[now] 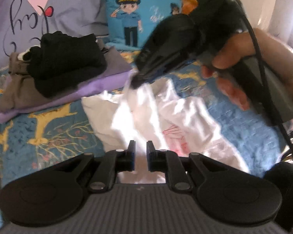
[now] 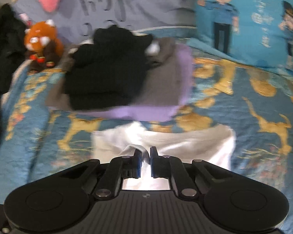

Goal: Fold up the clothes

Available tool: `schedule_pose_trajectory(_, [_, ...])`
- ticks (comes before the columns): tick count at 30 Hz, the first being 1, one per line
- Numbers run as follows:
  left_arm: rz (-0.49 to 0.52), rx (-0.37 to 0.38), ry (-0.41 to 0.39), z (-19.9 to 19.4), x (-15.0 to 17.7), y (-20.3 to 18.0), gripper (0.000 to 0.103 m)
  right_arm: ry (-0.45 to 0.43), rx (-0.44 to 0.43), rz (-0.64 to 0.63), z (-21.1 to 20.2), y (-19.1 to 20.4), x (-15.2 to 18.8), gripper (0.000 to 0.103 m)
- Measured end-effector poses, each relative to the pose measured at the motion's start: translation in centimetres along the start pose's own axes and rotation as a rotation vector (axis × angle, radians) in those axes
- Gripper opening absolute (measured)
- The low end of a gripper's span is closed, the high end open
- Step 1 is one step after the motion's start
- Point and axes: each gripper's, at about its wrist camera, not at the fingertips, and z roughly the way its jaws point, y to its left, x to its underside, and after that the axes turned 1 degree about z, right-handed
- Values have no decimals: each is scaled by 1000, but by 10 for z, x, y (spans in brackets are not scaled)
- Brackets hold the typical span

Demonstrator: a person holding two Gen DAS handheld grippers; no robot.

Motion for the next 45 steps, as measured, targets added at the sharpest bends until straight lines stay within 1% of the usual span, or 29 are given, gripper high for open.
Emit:
schedule_pose_trajectory(2, [-5, -26, 16, 3, 1, -2, 13, -12, 45, 49, -1, -16, 3, 15])
schedule_pose_trajectory(3, [-17, -23, 22, 3, 3, -1, 13, -23, 60, 73, -2, -24, 4, 21])
schedule_pose_trajectory(4, [-29, -20, 27, 3, 7, -1, 13, -34, 62, 98, -6, -31, 8, 25])
schedule_pose_trajectory(8, [-70, -14, 50, 9, 20, -1, 13, -75, -4, 194, -24, -56, 26, 26])
schedule_pose_trajectory(11, [-90, -7, 59, 14, 25, -1, 13, -127, -4, 261, -38, -70, 43, 29])
schedule_pose_trajectory(13, [-99, 8, 65, 18, 25, -1, 13, -161, 10, 327, -45, -83, 51, 29])
schedule_pose_trajectory(14, [-101, 15, 67, 20, 24, -2, 12, -177, 6, 365, -48, -91, 55, 32])
schedule_pose_trajectory(17, [-94, 24, 74, 25, 22, -6, 12, -217, -43, 452, -55, -107, 65, 35])
schedule_pose_trajectory(18, [-89, 24, 80, 28, 21, -7, 12, -229, -60, 480, -57, -112, 68, 41])
schedule_pose_trajectory(19, [-87, 20, 91, 32, 21, -9, 12, -226, -101, 513, -55, -116, 69, 46])
schedule_pose_trajectory(21, [-86, -3, 113, 39, 23, -10, 13, -219, -185, 576, -51, -125, 72, 46])
schedule_pose_trajectory(23, [-80, -44, 141, 46, 26, -11, 13, -201, -269, 607, -44, -131, 71, 45])
schedule_pose_trajectory(27, [-95, -47, 143, 46, 28, -7, 13, -173, -121, 615, -43, -136, 68, 46])
schedule_pose_trajectory(30, [-89, -51, 147, 48, 28, -8, 13, -118, -125, 675, -35, -147, 73, 48])
schedule_pose_trajectory(31, [-83, -54, 148, 48, 29, -9, 13, -93, -128, 671, -32, -148, 74, 52])
schedule_pose_trajectory(33, [-70, -63, 149, 49, 29, -11, 13, -43, -230, 658, -27, -154, 74, 53])
schedule_pose_trajectory(34, [-68, -65, 149, 49, 29, -11, 13, -43, -271, 668, -29, -158, 75, 52])
schedule_pose_trajectory(35, [-67, -65, 150, 49, 30, -11, 13, -64, -267, 694, -34, -163, 76, 53])
schedule_pose_trajectory(37, [-67, -66, 150, 49, 30, -11, 13, -111, -247, 747, -44, -176, 76, 58])
schedule_pose_trajectory(39, [-70, -68, 151, 49, 30, -11, 13, -145, -239, 762, -53, -185, 74, 61])
schedule_pose_trajectory(42, [-69, -69, 146, 46, 28, -14, 13, -111, -319, 663, -58, -169, 73, 61])
schedule_pose_trajectory(45, [-87, -24, 104, 36, 23, -16, 13, -69, -394, 566, -60, -147, 79, 61])
